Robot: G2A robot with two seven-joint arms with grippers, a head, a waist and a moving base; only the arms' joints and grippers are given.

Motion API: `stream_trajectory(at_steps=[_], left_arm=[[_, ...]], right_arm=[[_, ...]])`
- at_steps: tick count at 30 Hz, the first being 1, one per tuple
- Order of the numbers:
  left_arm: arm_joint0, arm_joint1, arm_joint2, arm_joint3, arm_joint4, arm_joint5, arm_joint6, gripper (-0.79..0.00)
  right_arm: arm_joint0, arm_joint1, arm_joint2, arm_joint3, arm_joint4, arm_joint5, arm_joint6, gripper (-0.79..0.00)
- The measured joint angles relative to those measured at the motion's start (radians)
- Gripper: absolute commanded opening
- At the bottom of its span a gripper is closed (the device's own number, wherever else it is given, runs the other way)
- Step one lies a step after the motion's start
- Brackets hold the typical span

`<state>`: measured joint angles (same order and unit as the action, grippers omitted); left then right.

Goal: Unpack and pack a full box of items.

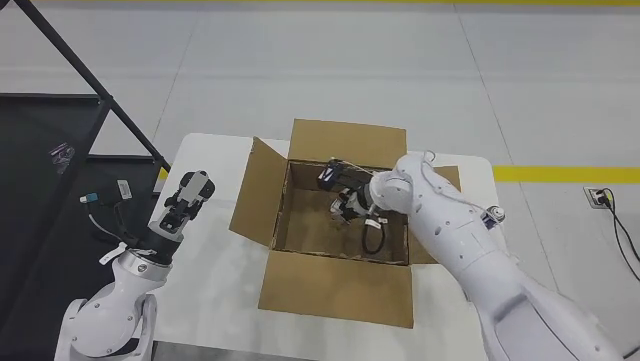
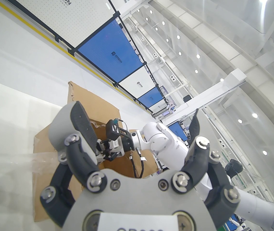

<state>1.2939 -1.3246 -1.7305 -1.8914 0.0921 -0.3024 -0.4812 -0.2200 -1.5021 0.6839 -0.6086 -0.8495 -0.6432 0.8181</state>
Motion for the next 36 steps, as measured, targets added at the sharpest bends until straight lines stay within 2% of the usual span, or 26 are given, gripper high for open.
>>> stream_trajectory(at_steps=[4, 11, 16, 22, 25, 31, 36], left_arm=[[0.0, 0.0, 0.0, 0.0, 0.0, 0.0, 0.0, 0.0], [0.0, 0.0, 0.0, 0.0, 0.0, 0.0, 0.0, 0.0], [0.0, 0.0, 0.0, 0.0, 0.0, 0.0, 0.0, 0.0], [0.0, 0.0, 0.0, 0.0, 0.0, 0.0, 0.0, 0.0], [0.0, 0.0, 0.0, 0.0, 0.0, 0.0, 0.0, 0.0], [0.0, 0.0, 0.0, 0.0, 0.0, 0.0, 0.0, 0.0], [0.0, 0.0, 0.0, 0.0, 0.0, 0.0, 0.0, 0.0]], right_arm=[[-0.067, 0.053, 0.069, -0.155, -0.01, 0.01, 0.019, -0.785], [-0.294, 0.163, 0.274, -0.605, -0.029, 0.062, 0.11, -0.785], [-0.448, 0.205, 0.397, -0.879, -0.046, 0.112, 0.115, -0.785], [-0.577, 0.234, 0.519, -1.072, -0.094, 0.136, -0.006, -0.785], [-0.668, 0.25, 0.616, -1.142, -0.092, 0.135, -0.106, -0.785], [-0.907, 0.277, 0.84, -1.283, -0.059, 0.13, -0.329, -0.785], [-1.083, 0.286, 0.996, -1.348, -0.02, 0.12, -0.485, -0.785]])
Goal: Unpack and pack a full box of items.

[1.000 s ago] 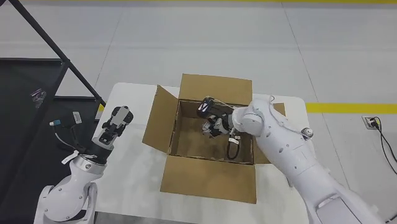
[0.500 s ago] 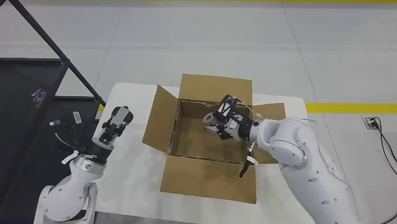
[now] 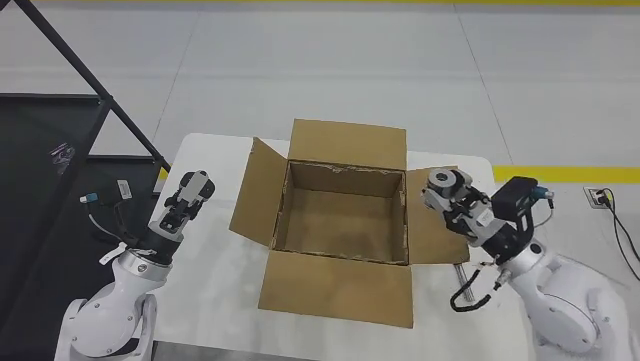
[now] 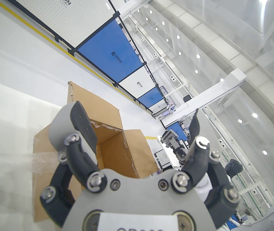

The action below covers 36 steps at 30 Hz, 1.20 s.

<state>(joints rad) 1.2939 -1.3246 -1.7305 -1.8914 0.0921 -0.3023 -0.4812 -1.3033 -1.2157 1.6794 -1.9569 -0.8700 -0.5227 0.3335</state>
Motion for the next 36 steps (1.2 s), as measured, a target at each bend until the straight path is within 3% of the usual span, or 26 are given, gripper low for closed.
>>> stream_trajectory(at_steps=[8, 28, 31, 36], left_arm=[[0.0, 0.0, 0.0, 0.0, 0.0, 0.0, 0.0, 0.0], [0.0, 0.0, 0.0, 0.0, 0.0, 0.0, 0.0, 0.0], [0.0, 0.0, 0.0, 0.0, 0.0, 0.0, 0.0, 0.0], [0.0, 0.0, 0.0, 0.0, 0.0, 0.0, 0.0, 0.0]], right_arm=[[-0.267, -0.003, 0.186, -0.036, 0.009, 0.104, -0.194, -0.785], [-0.247, -0.002, 0.166, -0.024, -0.013, 0.118, -0.17, -0.785], [-0.226, -0.001, 0.16, 0.032, -0.029, 0.145, -0.186, -0.785], [-0.224, 0.004, 0.194, 0.178, -0.079, 0.101, -0.286, -0.785]])
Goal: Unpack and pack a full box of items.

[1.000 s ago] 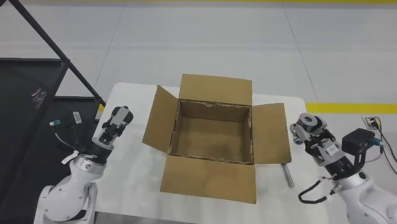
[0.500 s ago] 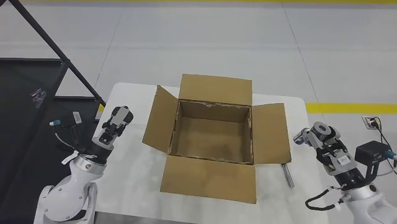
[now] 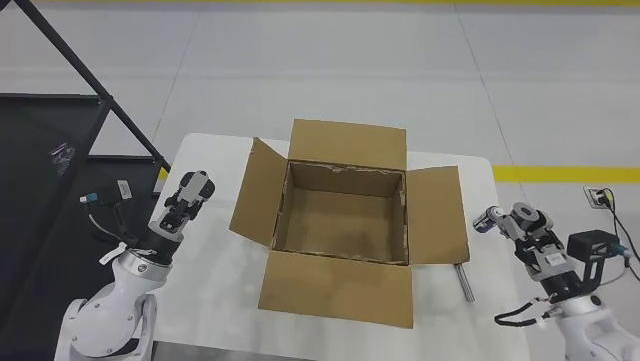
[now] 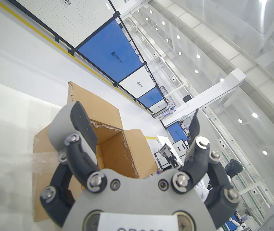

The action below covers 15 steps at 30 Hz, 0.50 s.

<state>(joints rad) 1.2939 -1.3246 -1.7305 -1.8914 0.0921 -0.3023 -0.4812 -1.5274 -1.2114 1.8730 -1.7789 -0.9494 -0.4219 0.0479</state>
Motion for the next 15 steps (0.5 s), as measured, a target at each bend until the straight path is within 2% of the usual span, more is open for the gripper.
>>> stream_trajectory(at_steps=[6, 11, 15], left_arm=[[0.0, 0.0, 0.0, 0.0, 0.0, 0.0, 0.0, 0.0], [0.0, 0.0, 0.0, 0.0, 0.0, 0.0, 0.0, 0.0], [0.0, 0.0, 0.0, 0.0, 0.0, 0.0, 0.0, 0.0]], right_arm=[[0.004, 0.008, 0.021, 0.196, -0.035, -0.082, -0.067, -0.785], [0.054, 0.012, -0.002, 0.337, -0.123, -0.039, -0.096, -0.785], [0.102, 0.015, -0.024, 0.442, -0.109, -0.065, -0.096, -0.785]])
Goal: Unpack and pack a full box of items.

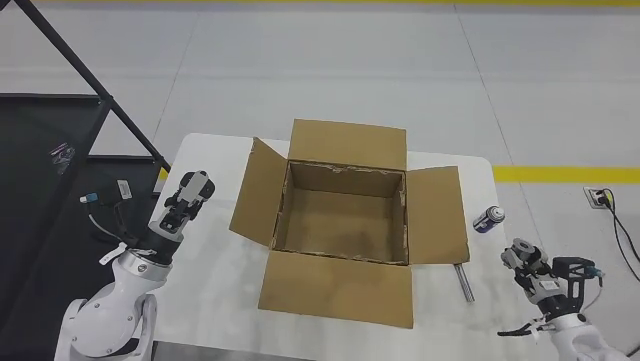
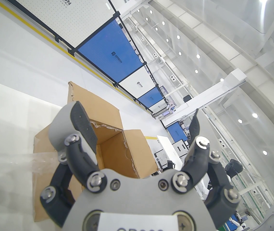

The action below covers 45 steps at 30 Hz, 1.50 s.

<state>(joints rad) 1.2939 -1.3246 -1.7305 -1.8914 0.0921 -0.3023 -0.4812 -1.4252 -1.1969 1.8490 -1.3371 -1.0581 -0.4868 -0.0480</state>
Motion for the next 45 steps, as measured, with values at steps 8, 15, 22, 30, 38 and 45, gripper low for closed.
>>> stream_trajectory(at_steps=[8, 15, 22, 30, 38, 45], left_arm=[[0.0, 0.0, 0.0, 0.0, 0.0, 0.0, 0.0, 0.0], [0.0, 0.0, 0.0, 0.0, 0.0, 0.0, 0.0, 0.0], [0.0, 0.0, 0.0, 0.0, 0.0, 0.0, 0.0, 0.0], [0.0, 0.0, 0.0, 0.0, 0.0, 0.0, 0.0, 0.0], [0.0, 0.0, 0.0, 0.0, 0.0, 0.0, 0.0, 0.0], [0.0, 0.0, 0.0, 0.0, 0.0, 0.0, 0.0, 0.0]], right_arm=[[0.034, -0.002, -0.066, 0.077, -0.049, 0.004, -0.043, -0.785], [0.038, -0.002, -0.097, 0.1, -0.072, 0.013, -0.069, -0.551], [0.043, 0.0, -0.111, 0.115, -0.066, 0.01, -0.072, -0.4], [0.046, 0.002, -0.125, 0.123, -0.061, 0.008, -0.077, -0.354], [0.044, 0.006, -0.125, 0.128, -0.055, 0.005, -0.081, -0.357], [0.041, 0.01, -0.122, 0.128, -0.042, -0.001, -0.082, -0.376]])
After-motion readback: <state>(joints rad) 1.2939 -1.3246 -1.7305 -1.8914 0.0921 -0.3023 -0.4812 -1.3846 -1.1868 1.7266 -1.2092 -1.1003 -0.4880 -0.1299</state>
